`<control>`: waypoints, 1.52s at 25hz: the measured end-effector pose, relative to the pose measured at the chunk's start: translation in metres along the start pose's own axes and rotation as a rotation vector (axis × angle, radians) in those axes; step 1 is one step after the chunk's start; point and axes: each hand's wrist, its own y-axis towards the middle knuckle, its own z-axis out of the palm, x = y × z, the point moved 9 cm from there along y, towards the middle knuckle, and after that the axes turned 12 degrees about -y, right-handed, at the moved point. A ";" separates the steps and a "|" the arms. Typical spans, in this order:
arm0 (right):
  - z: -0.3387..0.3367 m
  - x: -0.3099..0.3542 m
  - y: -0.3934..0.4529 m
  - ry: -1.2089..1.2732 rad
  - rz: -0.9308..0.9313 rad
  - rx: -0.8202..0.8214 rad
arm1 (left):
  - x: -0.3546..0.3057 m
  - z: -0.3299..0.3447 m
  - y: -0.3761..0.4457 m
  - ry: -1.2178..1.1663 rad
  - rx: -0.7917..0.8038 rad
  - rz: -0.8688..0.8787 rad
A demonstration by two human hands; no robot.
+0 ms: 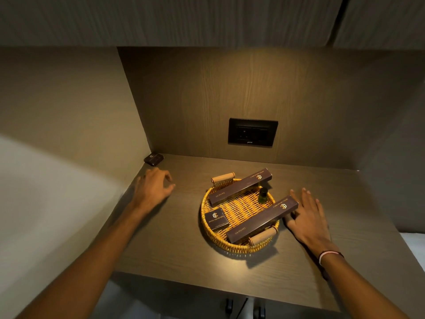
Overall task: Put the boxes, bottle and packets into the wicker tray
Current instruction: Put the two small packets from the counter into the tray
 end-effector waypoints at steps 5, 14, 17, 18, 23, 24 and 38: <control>0.010 0.020 -0.003 -0.002 -0.038 -0.007 | 0.039 -0.015 0.016 0.024 -0.036 -0.121; 0.010 0.023 -0.006 0.014 -0.033 -0.009 | 0.070 -0.013 0.075 0.021 0.056 -0.069; 0.005 0.033 -0.002 0.033 -0.047 -0.019 | 0.088 -0.005 0.097 0.091 0.176 -0.175; 0.006 0.035 -0.002 0.037 -0.051 -0.020 | 0.095 0.001 0.097 0.116 0.224 -0.206; 0.010 0.034 0.003 0.040 -0.040 -0.027 | 0.073 0.027 0.083 -0.015 0.077 0.035; 0.009 0.032 0.005 0.035 -0.035 -0.035 | 0.063 0.030 0.078 -0.064 0.026 0.088; 0.013 0.043 0.004 0.009 -0.071 0.022 | -0.016 0.033 0.018 -0.208 0.184 0.024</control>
